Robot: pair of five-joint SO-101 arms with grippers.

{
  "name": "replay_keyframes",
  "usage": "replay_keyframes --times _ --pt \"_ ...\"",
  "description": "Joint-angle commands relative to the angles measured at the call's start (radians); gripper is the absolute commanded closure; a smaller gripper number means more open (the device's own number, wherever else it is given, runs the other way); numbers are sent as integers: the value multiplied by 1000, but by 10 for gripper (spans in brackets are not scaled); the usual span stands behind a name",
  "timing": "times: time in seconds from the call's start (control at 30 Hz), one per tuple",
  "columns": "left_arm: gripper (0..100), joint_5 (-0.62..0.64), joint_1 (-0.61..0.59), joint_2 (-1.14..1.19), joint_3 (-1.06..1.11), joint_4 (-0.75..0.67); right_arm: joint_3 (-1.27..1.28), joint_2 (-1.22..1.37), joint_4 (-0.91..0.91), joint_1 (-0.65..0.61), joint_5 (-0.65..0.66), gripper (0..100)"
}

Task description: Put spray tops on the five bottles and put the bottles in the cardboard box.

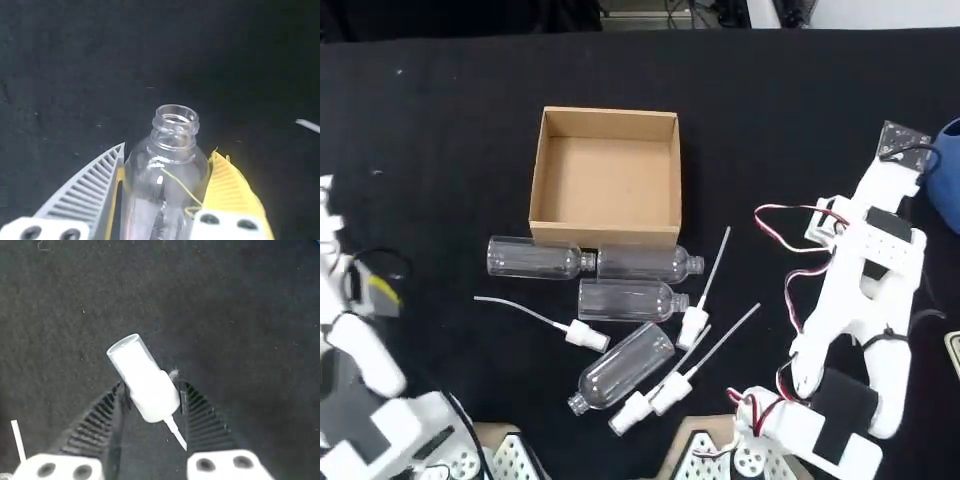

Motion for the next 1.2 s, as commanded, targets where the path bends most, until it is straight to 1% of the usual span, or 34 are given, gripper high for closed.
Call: replay_keyframes --times 0.0,0.1,0.23,0.27,0.33,0.43,0.53,0.67,0.73,0.87,0.97,1.03,1.17 --pt "971 -121 -82 95 -56 -78 -5 -4 -20 20 11 939" --pt "970 -212 -102 158 -62 -84 -4 2 -20 20 11 939" --pt "959 -370 -105 230 -58 -87 -4 2 -18 20 11 939" --pt "938 -394 -105 247 -61 -86 -4 2 -18 20 11 939" --pt "859 -423 -107 267 -64 -87 -4 2 -18 20 11 939" --pt "765 -442 -108 273 -87 -87 -4 2 -18 20 11 939" --pt "759 -499 -113 273 -116 -84 -4 2 -17 20 11 939" --pt "759 -628 -113 273 -131 -89 -2 2 -17 20 11 939" --pt "759 -671 -113 273 -128 -89 -2 2 -17 20 11 939" --pt "759 -694 -114 273 -133 -103 -7 -7 12 20 11 941" --pt "754 -694 -114 281 -125 -199 -8 -7 20 12 11 940" --pt "753 -694 -114 282 -124 -235 -8 -7 18 3 11 941" --pt "753 -694 -114 279 -117 -235 -8 -7 25 -15 6 941"
